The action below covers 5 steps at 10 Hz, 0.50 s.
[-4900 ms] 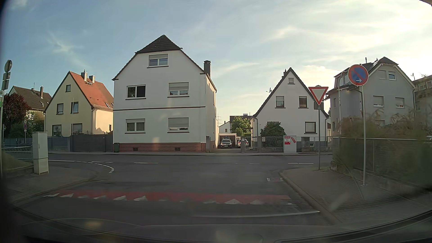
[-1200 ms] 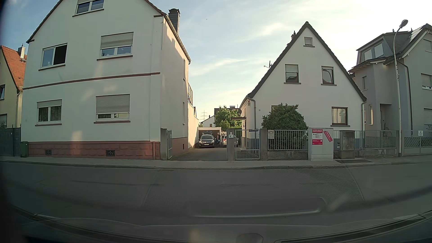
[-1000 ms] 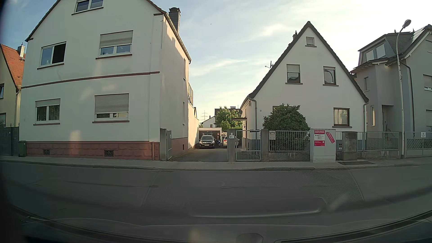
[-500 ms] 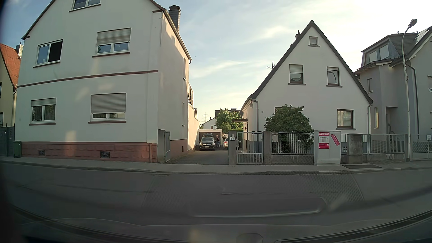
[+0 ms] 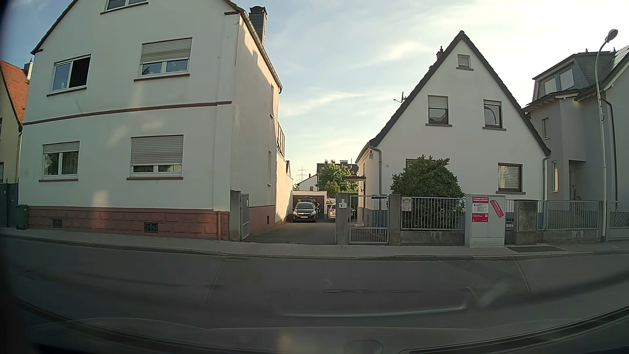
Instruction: Follow the waypoints while adhering to traffic rules and regulations
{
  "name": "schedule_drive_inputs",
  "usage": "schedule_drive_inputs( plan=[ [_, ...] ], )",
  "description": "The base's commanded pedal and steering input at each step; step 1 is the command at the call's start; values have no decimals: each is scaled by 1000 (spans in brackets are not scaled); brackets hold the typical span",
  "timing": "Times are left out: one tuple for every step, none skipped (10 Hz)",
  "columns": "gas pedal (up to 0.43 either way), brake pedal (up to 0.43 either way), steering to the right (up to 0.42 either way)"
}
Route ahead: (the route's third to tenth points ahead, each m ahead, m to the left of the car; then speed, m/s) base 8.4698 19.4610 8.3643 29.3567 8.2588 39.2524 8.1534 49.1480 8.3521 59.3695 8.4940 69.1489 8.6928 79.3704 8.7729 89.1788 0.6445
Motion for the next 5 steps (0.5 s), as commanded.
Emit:
schedule_drive_inputs(
  plan=[
    [0, 232, -138],
    [0, 238, -150],
    [0, 244, -165],
    [0, 244, -177],
    [0, 244, -186]
  ],
)
